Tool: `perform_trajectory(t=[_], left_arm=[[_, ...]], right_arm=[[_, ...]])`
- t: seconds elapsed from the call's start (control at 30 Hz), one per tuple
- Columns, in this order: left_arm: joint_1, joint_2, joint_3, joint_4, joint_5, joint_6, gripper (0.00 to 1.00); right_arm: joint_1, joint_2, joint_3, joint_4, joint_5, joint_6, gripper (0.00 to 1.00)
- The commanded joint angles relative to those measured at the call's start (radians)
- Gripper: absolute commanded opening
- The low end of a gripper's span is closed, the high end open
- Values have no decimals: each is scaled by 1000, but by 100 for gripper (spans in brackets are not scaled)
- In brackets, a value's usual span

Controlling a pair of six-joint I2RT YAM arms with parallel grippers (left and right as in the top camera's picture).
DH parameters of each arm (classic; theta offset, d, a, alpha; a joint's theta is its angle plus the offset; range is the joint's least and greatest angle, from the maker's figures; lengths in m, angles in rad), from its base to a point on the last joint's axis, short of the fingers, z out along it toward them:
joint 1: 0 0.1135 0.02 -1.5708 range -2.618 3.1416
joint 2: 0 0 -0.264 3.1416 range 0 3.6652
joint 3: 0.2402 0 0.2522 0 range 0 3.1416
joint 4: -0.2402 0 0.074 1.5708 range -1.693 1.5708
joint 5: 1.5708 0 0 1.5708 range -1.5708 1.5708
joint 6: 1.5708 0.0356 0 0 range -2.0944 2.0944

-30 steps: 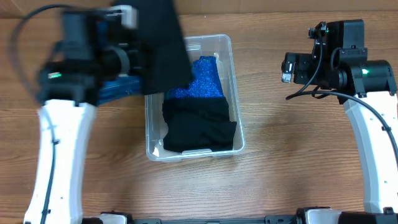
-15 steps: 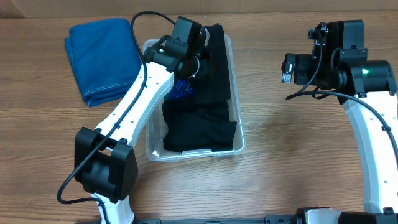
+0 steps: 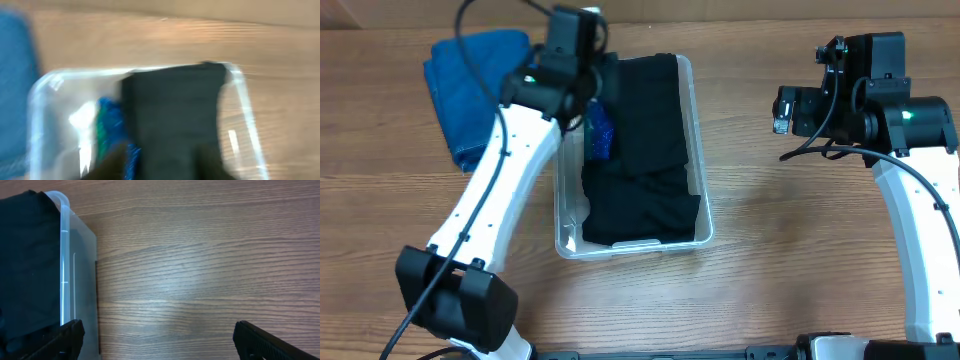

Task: Pack container
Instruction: 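Lay the black cloth into the bin on top of the others, then move the left gripper to the folded blue denim and grasp it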

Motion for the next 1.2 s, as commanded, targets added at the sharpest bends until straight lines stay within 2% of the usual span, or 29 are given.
perform_trajectory(t=[0.0,0.13,0.33,0.43,0.53,0.7,0.73,0.77,0.83,0.87,0.93,1.03,1.07,1.1,1.17], left_arm=[[-53,29,10,82,-70,131,4],[-56,123,10,163,-74,193,4],[-68,344,9,256,-31,196,4],[-68,475,10,155,6,115,4],[-68,565,10,23,60,96,4],[-66,481,74,4,45,124,4],[-64,432,105,3,31,138,9],[-63,396,126,-3,8,138,25],[-61,292,174,-33,-75,138,81],[-58,241,189,-54,-135,138,100],[-44,130,200,-115,-222,133,100],[41,-6,199,-261,-234,89,100],[86,-29,199,-307,-234,70,100],[207,-43,199,-387,-216,42,100],[336,-29,185,-408,-140,40,100]], right_arm=[[-1,-6,-1,5,-2,1,100],[-1,-6,-1,5,-2,1,100],[-1,-6,-1,5,-2,1,100],[-1,-6,-1,0,-2,1,100],[-1,-6,-1,0,-2,1,100],[-1,-6,-1,-3,-2,1,100],[-1,-6,-1,-3,-2,1,100],[-1,-6,-1,-3,-2,1,100],[-1,-6,-1,-3,-2,1,100],[-1,-6,-1,-3,-2,1,100],[-1,-6,-1,-3,-2,1,100],[-1,-6,-1,-3,-2,1,100],[-1,-6,-1,-3,-2,1,100],[-1,-6,-1,-3,-2,1,100],[-1,-6,-1,-3,-2,1,100]])
